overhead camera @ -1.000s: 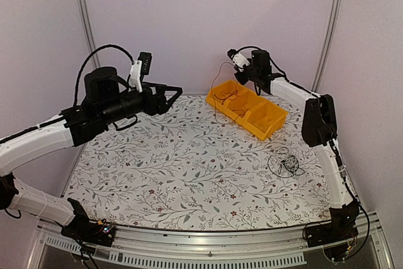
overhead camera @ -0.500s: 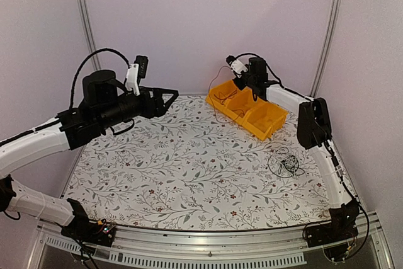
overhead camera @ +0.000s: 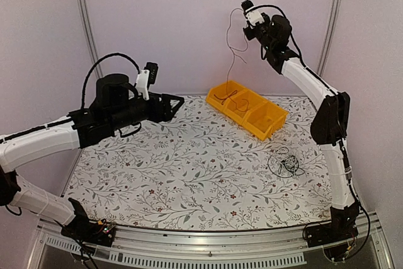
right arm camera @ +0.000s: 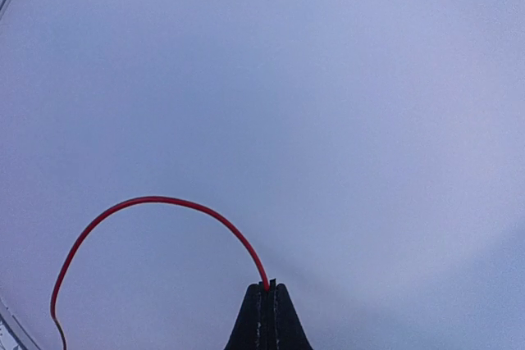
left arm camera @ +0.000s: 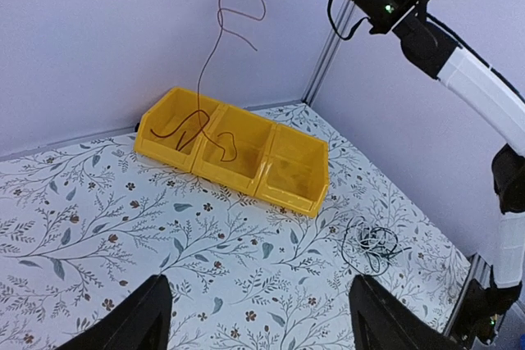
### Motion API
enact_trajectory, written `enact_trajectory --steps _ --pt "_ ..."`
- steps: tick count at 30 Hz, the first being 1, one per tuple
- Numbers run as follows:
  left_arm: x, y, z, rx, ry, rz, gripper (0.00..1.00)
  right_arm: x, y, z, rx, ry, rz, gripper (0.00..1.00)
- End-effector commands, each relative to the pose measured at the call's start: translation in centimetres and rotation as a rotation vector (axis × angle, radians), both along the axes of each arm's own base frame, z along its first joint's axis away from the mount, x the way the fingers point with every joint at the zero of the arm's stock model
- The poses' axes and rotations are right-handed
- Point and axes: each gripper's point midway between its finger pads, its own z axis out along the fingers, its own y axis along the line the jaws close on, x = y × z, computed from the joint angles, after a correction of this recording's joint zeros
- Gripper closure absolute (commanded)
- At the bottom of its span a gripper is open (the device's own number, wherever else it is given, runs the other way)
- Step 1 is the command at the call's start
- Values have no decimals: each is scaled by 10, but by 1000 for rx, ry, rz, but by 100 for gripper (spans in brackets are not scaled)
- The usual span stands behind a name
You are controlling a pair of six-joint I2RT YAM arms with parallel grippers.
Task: Untangle the cables
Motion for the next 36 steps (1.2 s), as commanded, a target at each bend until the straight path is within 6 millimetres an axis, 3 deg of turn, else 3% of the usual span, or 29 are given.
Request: enact_trajectory --steps 1,4,8,12,16,22,30,31,36 --pt "-5 -7 17 -22 -27 -30 23 -35 -9 76 75 -237 10 100" --pt "-9 -5 21 -26 -10 -30 23 -51 -4 98 82 -358 52 100" --pt "-18 1 19 -11 27 -22 24 -65 -1 108 39 -514 58 100" --pt "-26 8 23 -19 47 -4 24 -63 9 92 -46 -584 71 100" --pt "-34 10 21 -24 77 8 25 -31 16 40 -126 -551 58 100" --pt "-40 3 13 -17 100 7 25 22 24 -59 -172 -331 50 100" --pt "-25 -32 -3 5 81 -66 23 53 32 -166 -289 -4 12 100" --pt "-24 -35 -5 -1 84 -75 24 54 29 -169 -292 13 -6 96" --pt "-23 -44 -5 -41 62 -95 24 43 27 -178 -300 127 43 50"
